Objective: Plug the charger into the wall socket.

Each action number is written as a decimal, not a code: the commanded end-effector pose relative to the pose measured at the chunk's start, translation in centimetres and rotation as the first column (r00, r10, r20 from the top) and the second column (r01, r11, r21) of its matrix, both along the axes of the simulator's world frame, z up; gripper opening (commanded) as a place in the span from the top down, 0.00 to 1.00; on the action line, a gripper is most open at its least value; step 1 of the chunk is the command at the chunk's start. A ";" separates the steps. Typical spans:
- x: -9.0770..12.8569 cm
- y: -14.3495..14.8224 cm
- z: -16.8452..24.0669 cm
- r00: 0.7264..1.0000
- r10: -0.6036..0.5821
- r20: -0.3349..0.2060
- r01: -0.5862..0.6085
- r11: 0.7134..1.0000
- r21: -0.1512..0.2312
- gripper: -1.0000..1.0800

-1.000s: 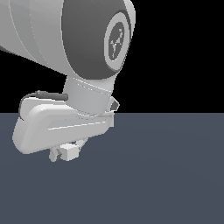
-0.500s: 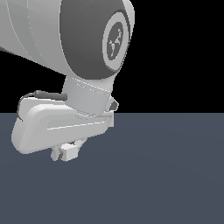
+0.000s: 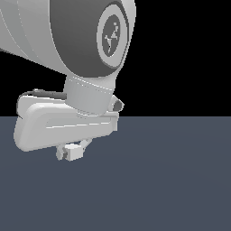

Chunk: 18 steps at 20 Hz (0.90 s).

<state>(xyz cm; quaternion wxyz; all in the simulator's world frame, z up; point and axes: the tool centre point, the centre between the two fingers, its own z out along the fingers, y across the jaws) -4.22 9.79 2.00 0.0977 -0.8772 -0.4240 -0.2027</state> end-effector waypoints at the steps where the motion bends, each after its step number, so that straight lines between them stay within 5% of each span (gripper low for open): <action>1: 0.3 0.0 0.4 0.999 -0.049 0.001 0.049 0.999 0.001 1.00; 9: 1.7 -0.3 2.2 0.962 -0.273 0.005 0.273 0.962 0.005 1.00; 18: 3.3 -1.0 4.4 0.858 -0.513 0.007 0.513 0.858 0.011 1.00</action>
